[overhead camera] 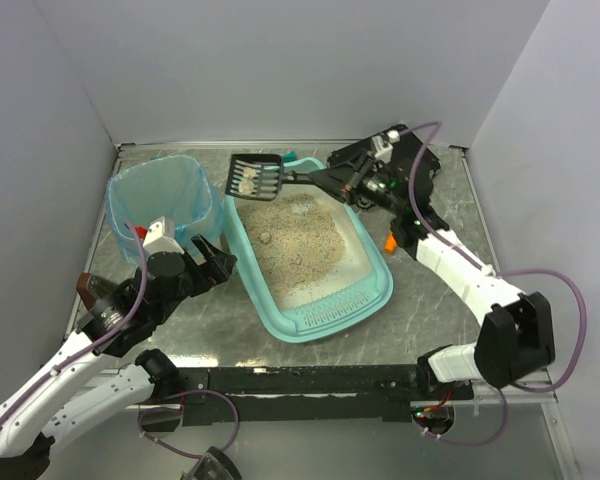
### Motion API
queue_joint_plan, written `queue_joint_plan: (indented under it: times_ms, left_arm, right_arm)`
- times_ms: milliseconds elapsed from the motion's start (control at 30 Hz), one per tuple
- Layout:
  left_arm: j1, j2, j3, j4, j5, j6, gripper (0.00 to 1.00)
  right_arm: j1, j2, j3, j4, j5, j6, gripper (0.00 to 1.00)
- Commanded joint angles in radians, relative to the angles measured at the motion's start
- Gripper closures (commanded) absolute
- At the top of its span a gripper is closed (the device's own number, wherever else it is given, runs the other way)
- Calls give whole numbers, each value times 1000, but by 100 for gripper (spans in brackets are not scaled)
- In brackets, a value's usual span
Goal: Clean the litter box
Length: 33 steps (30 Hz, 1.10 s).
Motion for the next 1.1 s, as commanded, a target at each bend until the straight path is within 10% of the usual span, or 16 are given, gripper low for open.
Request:
queue_joint_plan:
  times_ms: [0, 467, 1067]
  left_arm:
    - [-4, -33, -18, 19, 31, -14, 3]
    - [-4, -84, -64, -18, 58, -58, 3]
    - [-2, -84, -94, 11, 92, -40, 3]
  right_arm:
    - [87, 93, 204, -126, 81, -37, 100]
    - [337, 485, 799, -474, 248, -480, 100]
    - [636, 489, 853, -439, 453, -1562, 98]
